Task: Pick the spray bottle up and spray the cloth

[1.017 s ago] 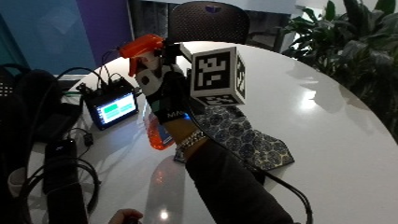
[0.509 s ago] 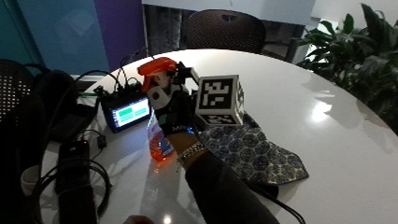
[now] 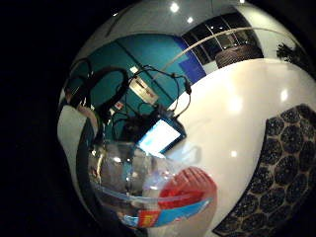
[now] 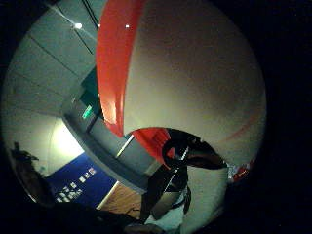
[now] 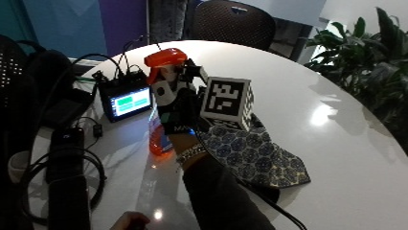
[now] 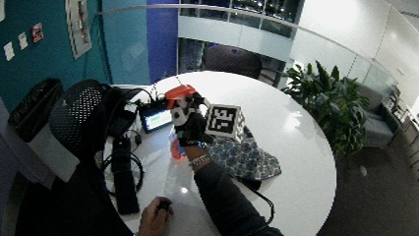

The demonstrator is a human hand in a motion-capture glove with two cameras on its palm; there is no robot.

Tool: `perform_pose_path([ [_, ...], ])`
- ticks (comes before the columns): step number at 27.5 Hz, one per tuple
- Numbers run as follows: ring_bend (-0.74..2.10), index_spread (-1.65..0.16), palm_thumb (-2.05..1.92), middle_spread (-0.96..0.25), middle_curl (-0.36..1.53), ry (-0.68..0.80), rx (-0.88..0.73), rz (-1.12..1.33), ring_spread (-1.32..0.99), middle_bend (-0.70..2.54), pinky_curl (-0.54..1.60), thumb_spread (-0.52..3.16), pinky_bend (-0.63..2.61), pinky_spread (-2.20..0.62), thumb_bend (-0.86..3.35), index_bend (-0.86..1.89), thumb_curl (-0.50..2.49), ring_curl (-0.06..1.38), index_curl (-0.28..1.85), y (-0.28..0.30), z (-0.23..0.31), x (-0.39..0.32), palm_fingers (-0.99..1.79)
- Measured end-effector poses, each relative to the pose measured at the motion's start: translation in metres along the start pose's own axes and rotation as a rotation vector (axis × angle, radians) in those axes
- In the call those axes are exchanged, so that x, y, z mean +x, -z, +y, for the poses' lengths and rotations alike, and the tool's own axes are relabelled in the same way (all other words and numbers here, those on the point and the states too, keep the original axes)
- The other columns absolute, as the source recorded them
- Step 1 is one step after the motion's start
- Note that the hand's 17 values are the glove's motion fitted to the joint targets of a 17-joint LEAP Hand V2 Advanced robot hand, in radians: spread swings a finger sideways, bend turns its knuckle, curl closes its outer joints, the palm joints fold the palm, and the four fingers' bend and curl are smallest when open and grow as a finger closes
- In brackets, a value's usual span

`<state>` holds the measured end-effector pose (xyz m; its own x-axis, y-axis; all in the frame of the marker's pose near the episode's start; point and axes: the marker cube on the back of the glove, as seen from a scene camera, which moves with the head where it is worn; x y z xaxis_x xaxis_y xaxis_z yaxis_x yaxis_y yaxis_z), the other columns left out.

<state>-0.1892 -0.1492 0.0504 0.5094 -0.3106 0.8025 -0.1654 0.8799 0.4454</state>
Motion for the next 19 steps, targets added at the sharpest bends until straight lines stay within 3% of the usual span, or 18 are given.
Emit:
perform_pose_path([
  [13,0.74,-0.28,0.81,-0.21,0.57,-0.012,0.014,0.011,-0.18,0.57,0.43,1.00,0.58,-0.29,-0.02,0.17,0.63,0.50,0.55,-0.006,0.004,0.008,1.30],
  [19,0.74,-0.28,0.81,-0.21,0.57,-0.020,-0.080,0.038,-0.17,0.56,0.41,1.02,0.51,-0.26,-0.02,0.16,0.62,0.50,0.54,-0.015,0.015,0.019,1.21],
])
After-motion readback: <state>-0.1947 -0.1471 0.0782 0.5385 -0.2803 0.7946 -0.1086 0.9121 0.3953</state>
